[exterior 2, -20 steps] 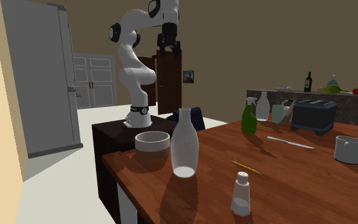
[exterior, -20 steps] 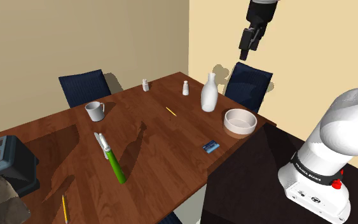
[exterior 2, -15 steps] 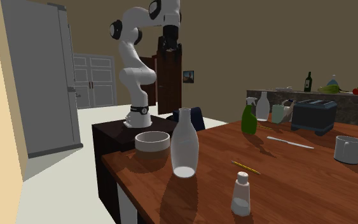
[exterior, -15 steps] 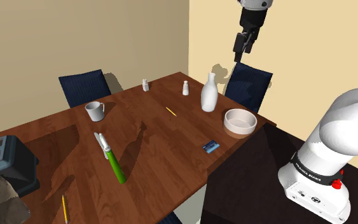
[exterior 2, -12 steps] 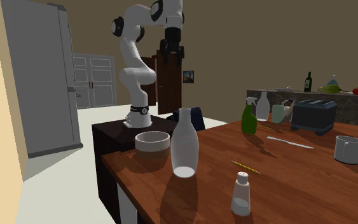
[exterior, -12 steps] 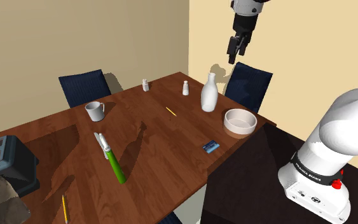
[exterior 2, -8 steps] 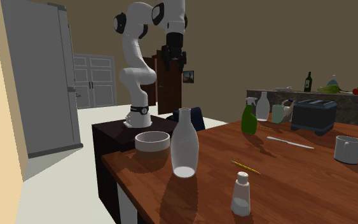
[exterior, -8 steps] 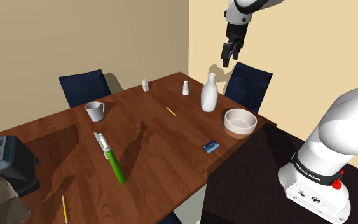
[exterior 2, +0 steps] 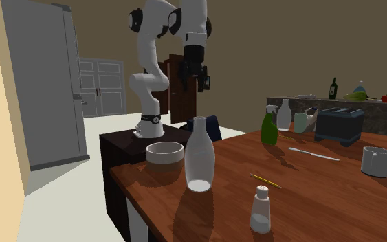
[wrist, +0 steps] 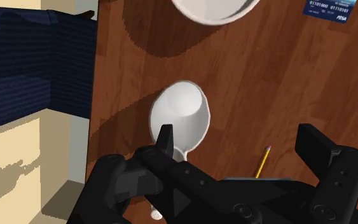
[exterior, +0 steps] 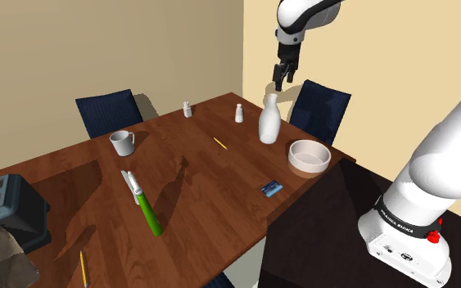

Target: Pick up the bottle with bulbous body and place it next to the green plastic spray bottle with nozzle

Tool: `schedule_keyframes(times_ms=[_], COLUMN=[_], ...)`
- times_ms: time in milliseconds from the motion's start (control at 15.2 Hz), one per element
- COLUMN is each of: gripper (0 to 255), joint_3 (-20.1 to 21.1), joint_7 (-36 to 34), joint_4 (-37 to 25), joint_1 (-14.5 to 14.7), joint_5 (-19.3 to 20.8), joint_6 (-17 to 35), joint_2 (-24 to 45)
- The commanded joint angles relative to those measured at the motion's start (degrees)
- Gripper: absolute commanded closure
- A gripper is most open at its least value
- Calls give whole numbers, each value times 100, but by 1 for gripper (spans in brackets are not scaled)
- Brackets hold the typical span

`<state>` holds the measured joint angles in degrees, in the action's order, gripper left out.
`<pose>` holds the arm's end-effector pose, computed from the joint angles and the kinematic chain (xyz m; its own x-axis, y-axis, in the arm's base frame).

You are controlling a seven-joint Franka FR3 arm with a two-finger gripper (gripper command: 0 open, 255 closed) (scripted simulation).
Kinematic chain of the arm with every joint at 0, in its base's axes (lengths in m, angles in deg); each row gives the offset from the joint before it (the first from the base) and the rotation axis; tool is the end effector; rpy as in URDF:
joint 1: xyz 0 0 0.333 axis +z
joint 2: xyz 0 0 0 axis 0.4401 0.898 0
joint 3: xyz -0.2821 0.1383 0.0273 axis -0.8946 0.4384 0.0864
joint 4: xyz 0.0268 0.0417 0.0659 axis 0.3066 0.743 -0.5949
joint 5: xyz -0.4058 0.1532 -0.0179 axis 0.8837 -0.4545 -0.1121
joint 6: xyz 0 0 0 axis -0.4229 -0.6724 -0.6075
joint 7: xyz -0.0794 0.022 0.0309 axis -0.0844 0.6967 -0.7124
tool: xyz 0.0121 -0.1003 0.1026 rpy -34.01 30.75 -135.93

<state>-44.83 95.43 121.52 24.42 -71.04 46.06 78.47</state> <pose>0.5453 -0.1002 0.3944 0.9836 0.1803 0.0054 0.1799 -0.9828 0.0409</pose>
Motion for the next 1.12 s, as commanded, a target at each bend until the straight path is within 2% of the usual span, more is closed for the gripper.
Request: schedule_keyframes(times_ms=[0, 528, 1056], gripper=[0, 0, 0], joint_3=[-68, -160, -138], joint_7=[152, 691, 726], joint_4=[-320, -1804, -1543], joint_1=[-31, -267, -288], joint_5=[-100, -538, -591], joint_6=[120, 215, 724], joint_2=[497, 2313, 2565])
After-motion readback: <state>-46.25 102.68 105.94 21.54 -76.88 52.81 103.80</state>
